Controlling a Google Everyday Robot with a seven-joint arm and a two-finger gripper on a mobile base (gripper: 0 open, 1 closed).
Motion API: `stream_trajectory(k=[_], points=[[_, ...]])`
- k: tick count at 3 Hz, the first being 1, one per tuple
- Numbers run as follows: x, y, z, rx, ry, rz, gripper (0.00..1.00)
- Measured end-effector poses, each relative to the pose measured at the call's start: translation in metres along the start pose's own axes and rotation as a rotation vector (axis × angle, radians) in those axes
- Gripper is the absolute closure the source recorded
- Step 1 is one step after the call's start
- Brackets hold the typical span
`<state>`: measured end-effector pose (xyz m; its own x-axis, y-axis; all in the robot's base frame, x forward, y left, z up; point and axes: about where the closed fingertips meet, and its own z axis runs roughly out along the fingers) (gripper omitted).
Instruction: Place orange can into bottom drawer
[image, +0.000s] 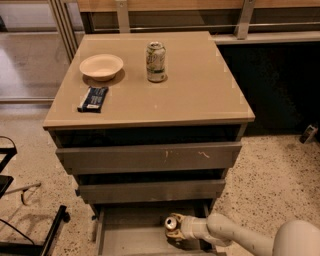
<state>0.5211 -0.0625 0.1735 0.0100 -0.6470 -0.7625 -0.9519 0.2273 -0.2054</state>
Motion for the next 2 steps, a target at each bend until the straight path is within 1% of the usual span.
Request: stream_trajectory(k=[1, 2], points=[[0.0000, 0.0001, 0.0001, 0.000, 0.000, 0.000, 0.00], [0.0000, 0.0001, 0.0001, 0.000, 0.000, 0.000, 0.00]])
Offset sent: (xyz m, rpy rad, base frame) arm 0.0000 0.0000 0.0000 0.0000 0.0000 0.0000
